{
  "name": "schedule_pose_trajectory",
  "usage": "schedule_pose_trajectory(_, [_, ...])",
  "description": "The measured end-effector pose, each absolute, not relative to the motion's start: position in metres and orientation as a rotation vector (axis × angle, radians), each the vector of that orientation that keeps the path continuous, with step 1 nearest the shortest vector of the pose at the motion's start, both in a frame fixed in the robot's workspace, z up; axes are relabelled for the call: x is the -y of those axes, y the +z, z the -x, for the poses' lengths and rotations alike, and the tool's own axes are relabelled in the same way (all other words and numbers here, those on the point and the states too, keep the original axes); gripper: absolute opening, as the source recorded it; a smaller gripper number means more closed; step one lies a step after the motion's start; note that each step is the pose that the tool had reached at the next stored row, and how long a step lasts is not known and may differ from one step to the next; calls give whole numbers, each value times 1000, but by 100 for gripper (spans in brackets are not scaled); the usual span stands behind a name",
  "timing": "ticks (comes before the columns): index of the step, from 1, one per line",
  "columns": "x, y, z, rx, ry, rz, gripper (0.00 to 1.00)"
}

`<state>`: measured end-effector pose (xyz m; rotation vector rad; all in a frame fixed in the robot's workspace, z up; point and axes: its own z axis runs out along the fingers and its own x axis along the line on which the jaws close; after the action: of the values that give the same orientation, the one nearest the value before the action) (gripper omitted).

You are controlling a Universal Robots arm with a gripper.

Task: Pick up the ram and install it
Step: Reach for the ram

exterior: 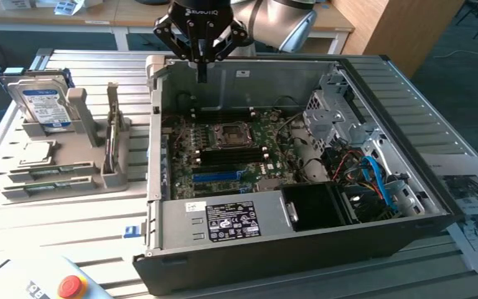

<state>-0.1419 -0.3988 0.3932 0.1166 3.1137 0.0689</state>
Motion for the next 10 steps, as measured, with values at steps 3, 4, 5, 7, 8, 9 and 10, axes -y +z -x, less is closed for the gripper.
schedule_pose_trajectory(3, [399,393,147,-3114,69,-117,10])
schedule_pose_trajectory(4, [399,393,149,-3114,69,-117,10])
schedule_pose_trajectory(5, [399,393,151,-3114,69,-117,10])
schedule_pose_trajectory(7, [399,393,156,-3114,69,-117,10])
schedule_pose_trajectory(8, [399,393,160,-3114,69,-117,10])
schedule_pose_trajectory(9, [398,393,163,-3114,69,-117,10])
schedule_pose_trajectory(10, [398,393,165,-3114,69,-117,10])
